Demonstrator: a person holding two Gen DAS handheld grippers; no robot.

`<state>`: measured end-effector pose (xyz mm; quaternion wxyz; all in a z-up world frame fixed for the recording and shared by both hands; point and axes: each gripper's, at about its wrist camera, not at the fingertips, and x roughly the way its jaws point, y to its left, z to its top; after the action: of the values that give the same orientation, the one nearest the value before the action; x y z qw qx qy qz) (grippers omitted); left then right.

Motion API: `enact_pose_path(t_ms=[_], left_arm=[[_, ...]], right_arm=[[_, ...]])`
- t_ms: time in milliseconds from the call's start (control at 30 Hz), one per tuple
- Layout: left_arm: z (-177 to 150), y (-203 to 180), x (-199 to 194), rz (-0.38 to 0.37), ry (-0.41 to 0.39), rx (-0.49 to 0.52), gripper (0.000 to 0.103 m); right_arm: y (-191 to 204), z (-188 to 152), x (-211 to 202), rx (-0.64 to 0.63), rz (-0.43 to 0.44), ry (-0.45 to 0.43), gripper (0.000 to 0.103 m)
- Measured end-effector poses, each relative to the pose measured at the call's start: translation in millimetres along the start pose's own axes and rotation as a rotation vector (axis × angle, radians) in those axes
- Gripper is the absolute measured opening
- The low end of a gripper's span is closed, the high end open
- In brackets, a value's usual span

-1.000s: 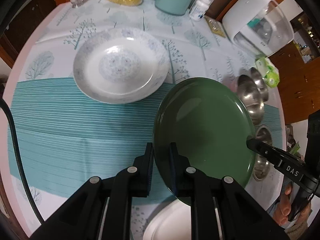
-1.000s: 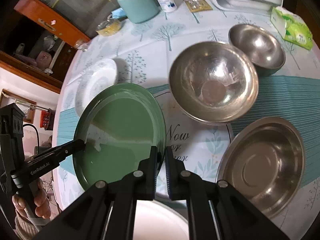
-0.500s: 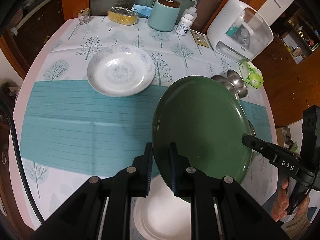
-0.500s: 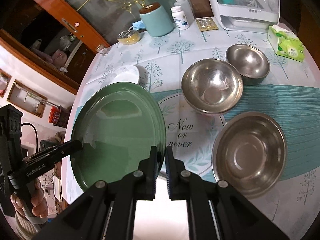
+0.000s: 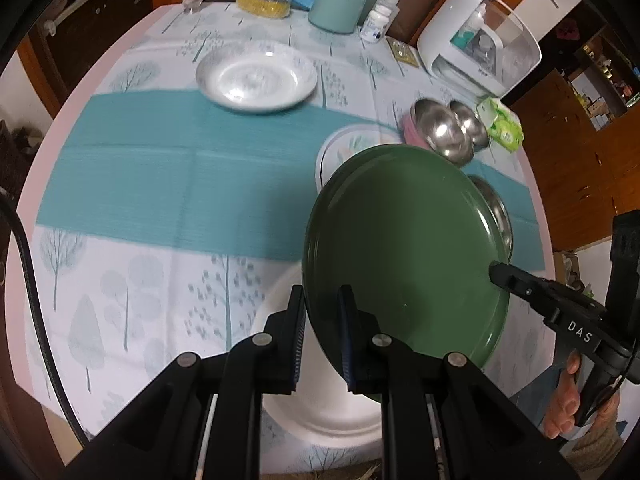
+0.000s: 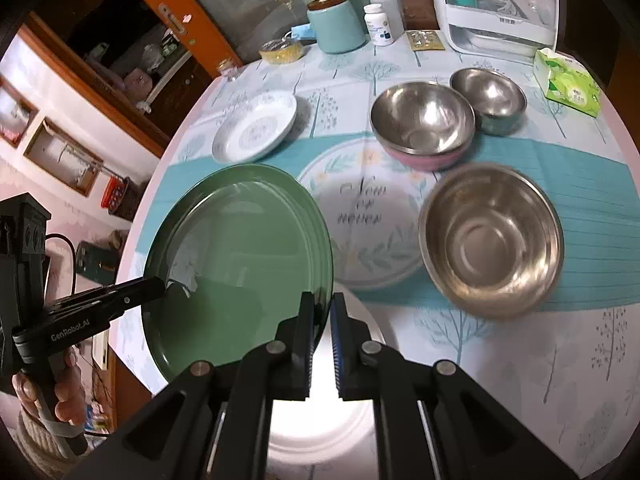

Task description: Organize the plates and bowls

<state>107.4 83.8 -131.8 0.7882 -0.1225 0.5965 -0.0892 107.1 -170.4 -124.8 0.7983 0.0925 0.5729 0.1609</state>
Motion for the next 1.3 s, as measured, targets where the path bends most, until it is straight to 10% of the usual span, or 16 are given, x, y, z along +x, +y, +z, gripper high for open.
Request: enact_pose_path(t_ms=[1300], left_arm=[[-78,22,90,0.068,0.17,-0.065,0.013]], right_arm=[[-17,-81,83,-0.032,-0.075,0.213,0.009]])
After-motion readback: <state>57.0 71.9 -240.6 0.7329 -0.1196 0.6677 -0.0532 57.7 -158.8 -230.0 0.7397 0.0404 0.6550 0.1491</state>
